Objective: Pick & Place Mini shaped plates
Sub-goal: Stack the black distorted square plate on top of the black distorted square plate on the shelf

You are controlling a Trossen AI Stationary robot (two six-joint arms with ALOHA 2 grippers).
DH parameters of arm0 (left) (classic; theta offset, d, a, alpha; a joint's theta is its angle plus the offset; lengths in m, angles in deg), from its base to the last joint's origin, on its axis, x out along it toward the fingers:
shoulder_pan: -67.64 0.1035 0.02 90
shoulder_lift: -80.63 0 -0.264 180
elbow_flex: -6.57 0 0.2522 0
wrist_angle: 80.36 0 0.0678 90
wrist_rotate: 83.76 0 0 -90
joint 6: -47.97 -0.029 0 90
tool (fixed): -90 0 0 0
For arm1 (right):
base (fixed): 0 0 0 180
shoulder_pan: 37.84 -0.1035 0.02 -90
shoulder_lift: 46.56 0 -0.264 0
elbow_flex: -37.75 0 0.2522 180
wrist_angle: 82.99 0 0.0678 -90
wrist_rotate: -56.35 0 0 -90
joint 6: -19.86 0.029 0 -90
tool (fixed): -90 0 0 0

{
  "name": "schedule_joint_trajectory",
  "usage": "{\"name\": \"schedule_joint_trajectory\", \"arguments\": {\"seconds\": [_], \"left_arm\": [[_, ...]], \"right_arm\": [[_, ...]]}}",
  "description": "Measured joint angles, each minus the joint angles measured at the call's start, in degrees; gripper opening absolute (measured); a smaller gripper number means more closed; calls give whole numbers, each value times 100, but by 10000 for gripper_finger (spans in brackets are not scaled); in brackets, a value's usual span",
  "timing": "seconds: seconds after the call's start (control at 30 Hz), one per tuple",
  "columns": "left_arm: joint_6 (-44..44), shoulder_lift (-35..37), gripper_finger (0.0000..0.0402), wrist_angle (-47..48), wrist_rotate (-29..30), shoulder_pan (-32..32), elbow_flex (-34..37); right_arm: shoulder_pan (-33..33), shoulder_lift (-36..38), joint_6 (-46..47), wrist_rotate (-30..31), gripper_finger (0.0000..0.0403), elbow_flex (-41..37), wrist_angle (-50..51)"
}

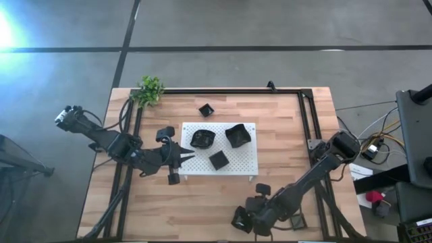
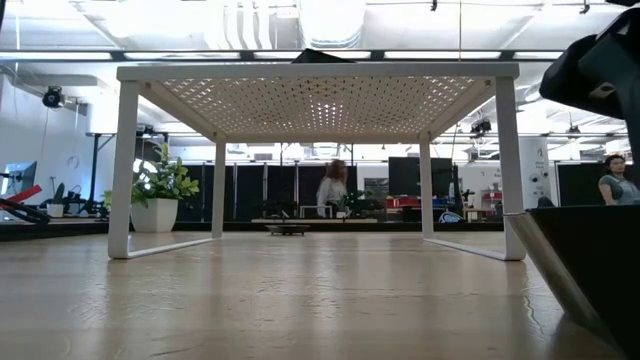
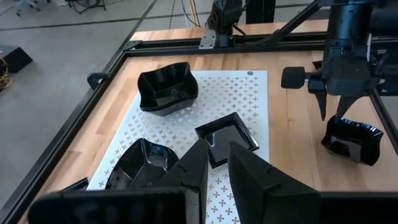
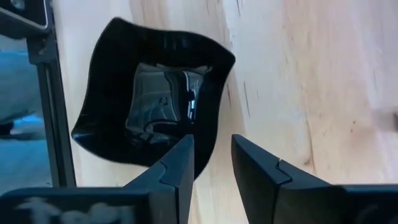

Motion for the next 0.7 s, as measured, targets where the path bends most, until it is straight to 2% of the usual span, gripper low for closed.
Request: {"name": "schedule_joint_trajectory", "arguments": {"seconds": [0.33, 0.57, 0.7], "left_arm": [[2, 0, 57, -1, 0, 0, 0], [4, 0, 57, 0, 2, 0, 0], [4, 0, 57, 0, 2, 0, 0]], "right_arm": [[26, -2, 207, 2, 91, -186, -148], [33, -9, 220, -13, 90, -471, -975], [33, -13, 224, -49, 90, -617, -1018]]}}
